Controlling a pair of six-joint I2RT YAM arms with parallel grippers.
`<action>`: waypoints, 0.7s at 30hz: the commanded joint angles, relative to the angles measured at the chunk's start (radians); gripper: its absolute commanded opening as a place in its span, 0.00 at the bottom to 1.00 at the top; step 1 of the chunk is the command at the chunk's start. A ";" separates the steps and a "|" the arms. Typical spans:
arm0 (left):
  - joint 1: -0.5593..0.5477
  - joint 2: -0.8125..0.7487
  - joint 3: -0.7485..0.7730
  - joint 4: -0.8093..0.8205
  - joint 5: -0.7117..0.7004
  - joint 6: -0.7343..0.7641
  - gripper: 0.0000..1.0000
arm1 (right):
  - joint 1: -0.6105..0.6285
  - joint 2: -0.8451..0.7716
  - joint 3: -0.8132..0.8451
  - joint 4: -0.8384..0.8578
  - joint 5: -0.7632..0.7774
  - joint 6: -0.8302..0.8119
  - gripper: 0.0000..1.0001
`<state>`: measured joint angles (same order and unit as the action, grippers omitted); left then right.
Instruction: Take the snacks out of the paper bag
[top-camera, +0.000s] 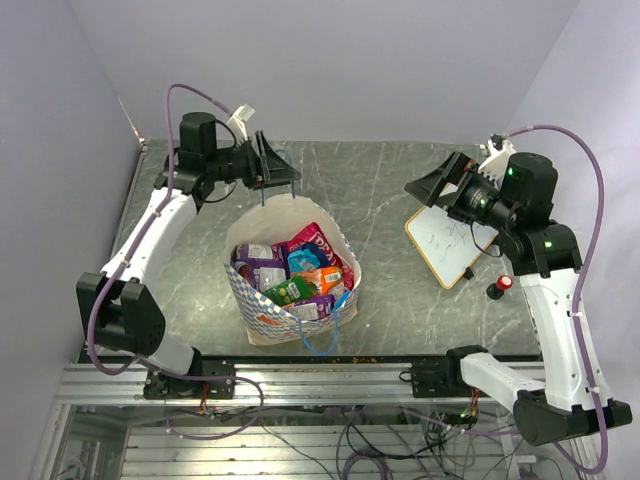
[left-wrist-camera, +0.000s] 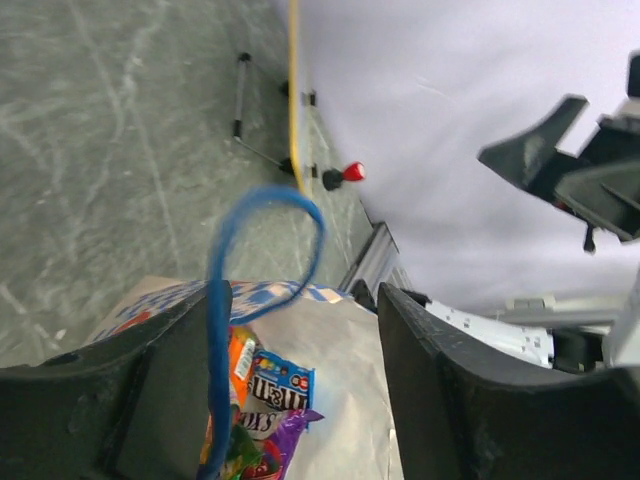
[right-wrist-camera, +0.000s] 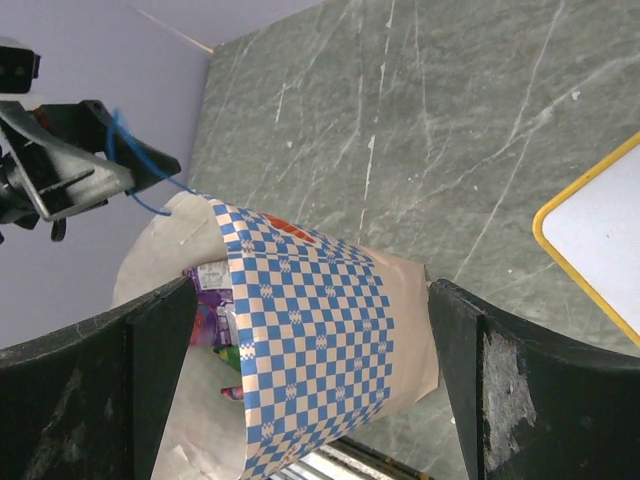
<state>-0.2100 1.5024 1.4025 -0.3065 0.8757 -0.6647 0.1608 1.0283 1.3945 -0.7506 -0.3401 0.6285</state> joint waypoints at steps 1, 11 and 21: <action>-0.064 -0.006 0.006 0.172 0.114 -0.032 0.65 | 0.000 0.002 0.014 0.009 0.040 -0.004 1.00; -0.068 0.013 0.155 -0.117 -0.031 0.174 0.51 | 0.000 0.013 0.030 -0.021 0.029 -0.035 1.00; -0.068 -0.031 0.193 -0.361 -0.172 0.320 0.62 | 0.000 0.014 0.022 -0.015 0.029 -0.039 1.00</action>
<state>-0.2775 1.5005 1.5494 -0.5385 0.7860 -0.4393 0.1612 1.0416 1.3968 -0.7723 -0.3107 0.6014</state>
